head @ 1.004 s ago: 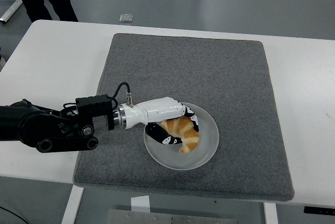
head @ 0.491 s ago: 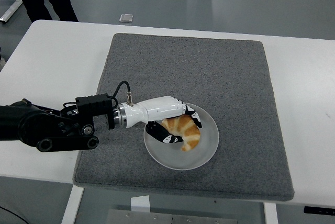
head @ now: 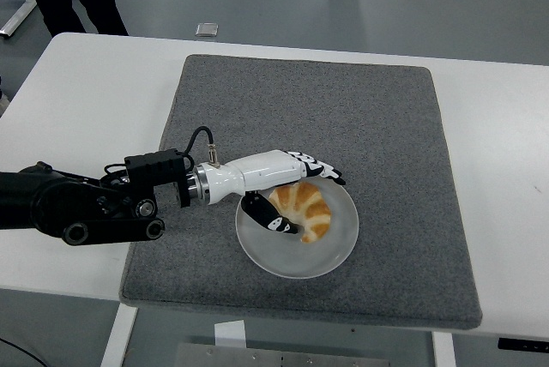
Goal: Place the bread on the plate
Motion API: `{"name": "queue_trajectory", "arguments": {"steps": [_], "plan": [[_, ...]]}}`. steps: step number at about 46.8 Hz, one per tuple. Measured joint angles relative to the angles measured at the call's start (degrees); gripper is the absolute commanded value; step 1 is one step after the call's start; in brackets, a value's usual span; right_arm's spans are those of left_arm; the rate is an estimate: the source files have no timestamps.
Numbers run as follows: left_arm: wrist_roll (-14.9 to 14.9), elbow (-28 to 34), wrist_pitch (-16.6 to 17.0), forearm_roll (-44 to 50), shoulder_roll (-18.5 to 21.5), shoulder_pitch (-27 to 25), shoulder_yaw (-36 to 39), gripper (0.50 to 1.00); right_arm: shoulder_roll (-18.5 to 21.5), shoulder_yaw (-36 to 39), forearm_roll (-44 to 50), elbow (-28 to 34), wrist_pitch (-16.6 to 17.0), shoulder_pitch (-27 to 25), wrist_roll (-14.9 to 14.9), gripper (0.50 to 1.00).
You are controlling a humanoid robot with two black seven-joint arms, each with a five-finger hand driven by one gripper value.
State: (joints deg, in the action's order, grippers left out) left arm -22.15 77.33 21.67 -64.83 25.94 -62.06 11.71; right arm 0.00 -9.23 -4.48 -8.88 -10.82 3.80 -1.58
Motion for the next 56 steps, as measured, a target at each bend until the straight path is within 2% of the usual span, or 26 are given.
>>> {"name": "queue_trajectory", "arguments": {"steps": [3,7,11,17,26,41,48,56], "plan": [[0.0,0.1,-0.7,1.7,0.0,0.0,-1.9,0.986,0.0,0.0,0.0,0.0,0.0,0.0,0.0,0.952],[0.1,0.1,-2.1,4.5,0.1,-0.1,-5.1,0.988,0.0,0.0,0.0,0.0,0.0,0.0,0.0,0.952],[0.1,0.0,-5.2,9.2,0.2,-0.2,-9.6,0.988,0.0,0.0,0.0,0.0,0.0,0.0,0.0,0.952],[0.3,-1.8,-11.8,16.7,0.4,-0.3,-17.5,0.988,0.0,0.0,0.0,0.0,0.0,0.0,0.0,0.952],[0.5,-9.8,-20.0,27.3,0.1,-1.1,-25.4,0.988,0.0,0.0,0.0,0.0,0.0,0.0,0.0,0.952],[0.6,-22.3,-29.8,44.6,-0.2,-1.2,-32.7,0.988,0.0,0.0,0.0,0.0,0.0,0.1,0.0,0.952],[0.7,-29.0,-34.0,51.4,-1.0,-2.4,-33.2,0.988,0.0,0.0,0.0,0.0,0.0,0.1,0.0,0.952],[0.7,-33.8,-36.2,56.2,-1.6,-3.0,-33.3,0.988,0.0,0.0,0.0,0.0,0.0,0.0,0.0,0.952]]}}
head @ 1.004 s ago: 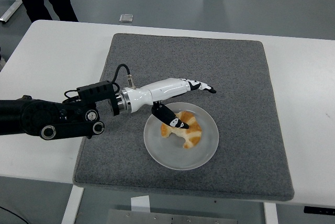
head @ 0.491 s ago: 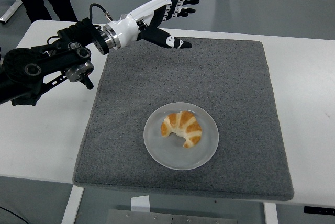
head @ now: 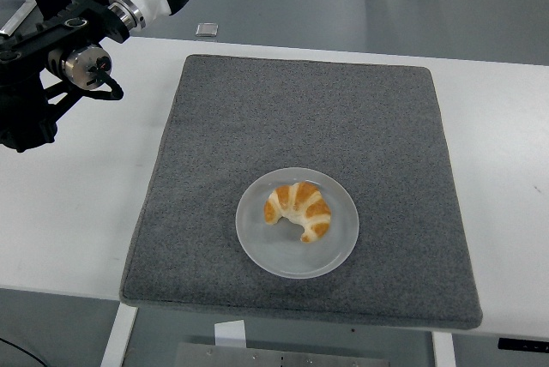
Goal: Place the bread on the plate
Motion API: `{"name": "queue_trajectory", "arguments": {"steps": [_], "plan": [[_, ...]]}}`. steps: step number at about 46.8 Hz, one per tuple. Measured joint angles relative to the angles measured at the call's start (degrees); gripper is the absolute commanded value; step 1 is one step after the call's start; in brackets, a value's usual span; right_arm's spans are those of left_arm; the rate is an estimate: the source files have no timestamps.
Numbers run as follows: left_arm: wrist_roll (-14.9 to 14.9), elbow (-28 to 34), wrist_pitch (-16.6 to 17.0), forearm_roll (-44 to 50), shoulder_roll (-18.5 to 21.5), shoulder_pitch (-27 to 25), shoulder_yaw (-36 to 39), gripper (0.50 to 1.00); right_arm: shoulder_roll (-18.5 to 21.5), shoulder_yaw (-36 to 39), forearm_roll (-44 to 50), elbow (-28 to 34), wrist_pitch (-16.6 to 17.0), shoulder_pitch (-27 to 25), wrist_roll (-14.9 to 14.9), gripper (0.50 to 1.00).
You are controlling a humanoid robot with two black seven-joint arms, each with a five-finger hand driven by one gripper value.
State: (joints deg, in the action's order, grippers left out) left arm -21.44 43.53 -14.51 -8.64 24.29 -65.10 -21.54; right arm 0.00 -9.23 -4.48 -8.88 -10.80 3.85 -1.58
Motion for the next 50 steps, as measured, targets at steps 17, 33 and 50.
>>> {"name": "queue_trajectory", "arguments": {"steps": [17,33,50], "plan": [[-0.1,-11.7,-0.4,12.0,-5.5,0.7,-0.7,0.988,0.0,0.0,0.0,0.0,0.1,0.0,0.0,0.952],[-0.2,-15.1,-0.4,12.5,-8.8,2.3,-1.3,0.988,0.0,0.0,0.0,0.0,0.1,0.0,0.0,0.952],[-0.3,-15.1,-0.3,12.5,-9.0,3.1,-1.2,0.988,0.0,0.0,0.0,-0.1,0.1,0.0,0.0,0.954]]}}
